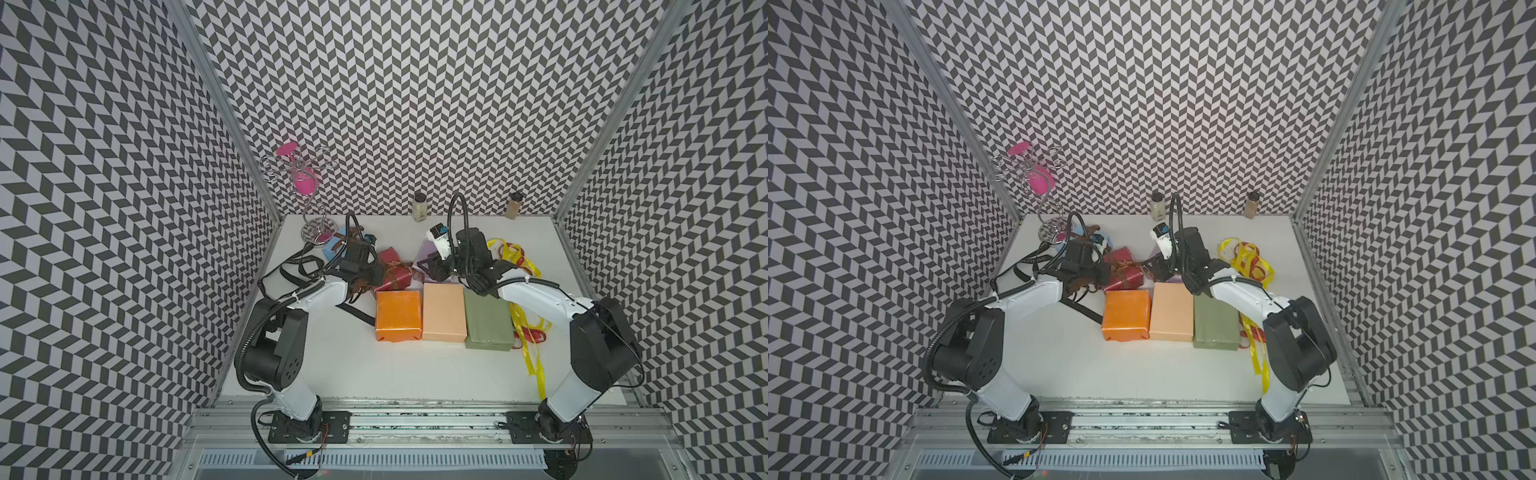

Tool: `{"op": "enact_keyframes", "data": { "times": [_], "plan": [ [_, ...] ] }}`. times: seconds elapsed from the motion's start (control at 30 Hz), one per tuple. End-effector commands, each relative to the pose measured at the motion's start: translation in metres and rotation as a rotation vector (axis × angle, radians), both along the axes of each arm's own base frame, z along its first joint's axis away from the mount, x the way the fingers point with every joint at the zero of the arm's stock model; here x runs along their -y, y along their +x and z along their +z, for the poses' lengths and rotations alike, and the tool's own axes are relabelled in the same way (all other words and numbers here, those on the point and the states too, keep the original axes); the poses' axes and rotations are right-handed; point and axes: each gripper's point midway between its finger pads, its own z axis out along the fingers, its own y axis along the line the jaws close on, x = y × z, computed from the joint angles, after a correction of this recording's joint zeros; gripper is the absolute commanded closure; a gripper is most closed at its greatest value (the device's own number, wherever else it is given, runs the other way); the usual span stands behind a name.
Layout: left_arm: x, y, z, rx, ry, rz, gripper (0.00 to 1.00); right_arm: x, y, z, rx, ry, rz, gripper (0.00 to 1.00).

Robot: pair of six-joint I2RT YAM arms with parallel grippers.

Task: Untie the ribbon bows on the gift boxes
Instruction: Untie the ribbon from the gift box.

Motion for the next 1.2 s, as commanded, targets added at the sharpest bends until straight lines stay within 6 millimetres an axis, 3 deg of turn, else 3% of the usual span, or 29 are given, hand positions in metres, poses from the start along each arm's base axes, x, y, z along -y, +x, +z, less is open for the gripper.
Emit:
{"op": "enact_keyframes", "data": {
  "times": [0.0, 0.27, 0.47, 0.6, 0.77, 0.9, 1.03, 1.1, 1.17],
  "plan": [
    [-0.003, 0.008, 0.014, 0.037, 0.009, 0.036, 0.95, -0.003, -0.001, 0.028, 0.068, 0.051, 0.013, 0.51],
    [-0.053, -0.006, 0.029, 0.118, -0.05, 0.26, 1.0, -0.008, -0.002, 0.024, 0.058, 0.065, 0.035, 0.51],
    [-0.099, -0.041, 0.026, 0.168, -0.171, 0.449, 1.0, -0.01, -0.001, 0.018, 0.048, 0.06, 0.048, 0.51],
    [-0.13, -0.065, 0.034, 0.24, -0.229, 0.592, 1.0, -0.013, 0.0, 0.017, 0.046, 0.066, 0.057, 0.51],
    [-0.153, -0.084, 0.049, 0.309, -0.346, 0.717, 0.97, -0.018, 0.003, 0.016, 0.037, 0.072, 0.066, 0.51],
    [-0.171, -0.096, 0.04, 0.293, -0.418, 0.842, 0.93, -0.022, 0.005, 0.014, 0.028, 0.068, 0.074, 0.51],
    [-0.171, -0.099, 0.031, 0.276, -0.484, 0.856, 0.81, -0.026, 0.007, 0.011, 0.024, 0.057, 0.075, 0.52],
    [-0.164, -0.096, 0.03, 0.26, -0.507, 0.823, 0.57, -0.031, 0.007, 0.009, 0.023, 0.048, 0.084, 0.52],
    [-0.152, -0.091, 0.03, 0.244, -0.525, 0.755, 0.44, -0.036, 0.009, 0.007, 0.026, 0.037, 0.096, 0.52]
  ]
}}
